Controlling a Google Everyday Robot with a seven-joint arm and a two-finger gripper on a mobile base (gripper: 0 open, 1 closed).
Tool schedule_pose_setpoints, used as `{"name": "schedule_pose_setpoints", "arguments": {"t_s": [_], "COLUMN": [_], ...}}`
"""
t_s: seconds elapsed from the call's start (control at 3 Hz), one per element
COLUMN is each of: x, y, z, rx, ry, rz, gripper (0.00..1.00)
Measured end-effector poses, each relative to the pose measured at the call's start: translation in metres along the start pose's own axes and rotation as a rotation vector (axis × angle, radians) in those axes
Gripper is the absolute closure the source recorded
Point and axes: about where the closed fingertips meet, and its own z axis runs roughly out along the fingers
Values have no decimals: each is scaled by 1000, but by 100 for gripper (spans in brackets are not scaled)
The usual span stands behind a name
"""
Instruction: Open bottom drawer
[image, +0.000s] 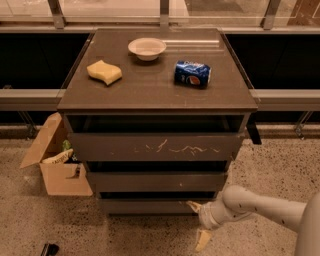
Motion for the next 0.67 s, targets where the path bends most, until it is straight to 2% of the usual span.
{"name": "schedule_pose_setpoints", "arguments": {"t_s": [0.33,0.67], "x": [34,51], "y": [-3,1], "z": [37,60], "rx": [9,8], "ry": [-19,-27], "rz": [-5,-13], "gripper": [0,0]}}
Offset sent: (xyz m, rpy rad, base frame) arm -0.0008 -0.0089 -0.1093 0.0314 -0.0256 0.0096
